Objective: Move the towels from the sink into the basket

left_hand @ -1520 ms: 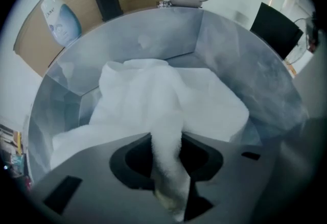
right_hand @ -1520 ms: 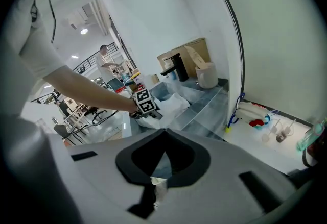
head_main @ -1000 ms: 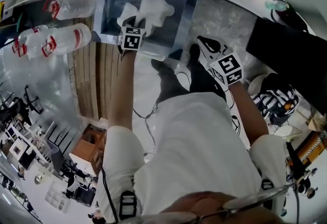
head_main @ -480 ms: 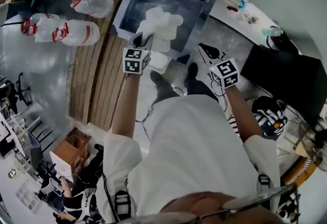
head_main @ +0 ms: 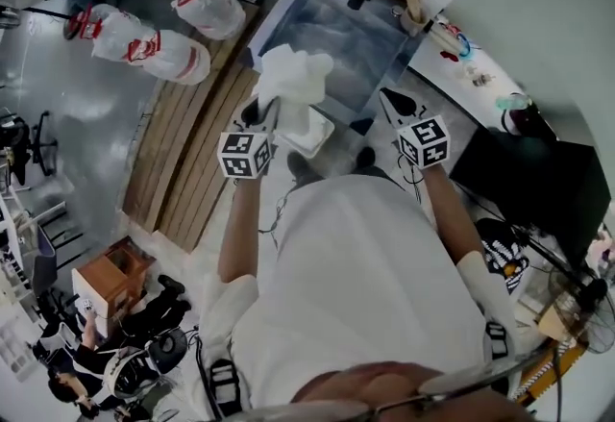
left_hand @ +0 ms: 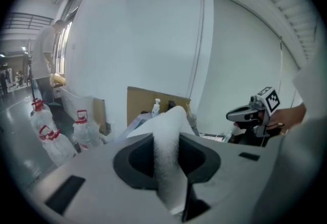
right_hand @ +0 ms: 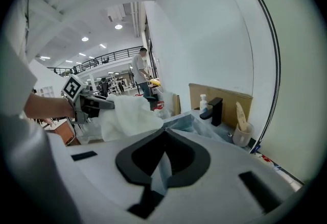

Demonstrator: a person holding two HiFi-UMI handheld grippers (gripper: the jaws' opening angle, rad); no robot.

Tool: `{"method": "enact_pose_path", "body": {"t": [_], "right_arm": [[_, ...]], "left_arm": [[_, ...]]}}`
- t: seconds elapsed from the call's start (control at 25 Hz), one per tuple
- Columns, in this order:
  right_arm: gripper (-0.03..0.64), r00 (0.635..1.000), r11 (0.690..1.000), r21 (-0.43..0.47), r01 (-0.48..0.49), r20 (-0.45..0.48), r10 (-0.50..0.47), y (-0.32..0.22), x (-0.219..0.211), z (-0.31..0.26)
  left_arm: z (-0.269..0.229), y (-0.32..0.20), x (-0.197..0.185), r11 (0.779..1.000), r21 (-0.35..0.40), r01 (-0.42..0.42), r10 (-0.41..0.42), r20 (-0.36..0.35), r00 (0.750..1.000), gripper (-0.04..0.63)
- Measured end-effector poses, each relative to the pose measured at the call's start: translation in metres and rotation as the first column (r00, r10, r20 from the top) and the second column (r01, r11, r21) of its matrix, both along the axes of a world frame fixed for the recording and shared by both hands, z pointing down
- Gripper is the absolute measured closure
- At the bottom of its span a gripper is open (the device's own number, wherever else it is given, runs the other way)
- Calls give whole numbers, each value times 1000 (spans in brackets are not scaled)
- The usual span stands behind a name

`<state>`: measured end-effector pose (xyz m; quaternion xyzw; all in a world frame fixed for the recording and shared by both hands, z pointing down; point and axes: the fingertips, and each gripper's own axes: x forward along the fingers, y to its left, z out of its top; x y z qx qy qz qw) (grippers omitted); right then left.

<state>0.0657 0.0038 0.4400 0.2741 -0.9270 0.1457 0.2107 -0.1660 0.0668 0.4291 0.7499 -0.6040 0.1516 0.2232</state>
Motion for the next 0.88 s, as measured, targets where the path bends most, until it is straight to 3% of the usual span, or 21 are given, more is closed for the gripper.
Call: {"method": "enact_pose_path", "body": {"t": [0.24, 0.52, 0.88], "right_arm": [[618, 1000, 1000, 17, 27, 13, -27, 2, -23, -15], [618, 997, 997, -21, 78, -10, -78, 22, -59, -3], [618, 990, 984, -122, 126, -54, -134, 62, -106, 46]], "left_arm": [[-7, 39, -35, 998, 6, 62, -63, 11, 998, 506], [14, 72, -61, 993, -43, 105, -105, 13, 994, 506], [92, 92, -76, 986, -158, 49, -48, 10, 999, 506]]}}
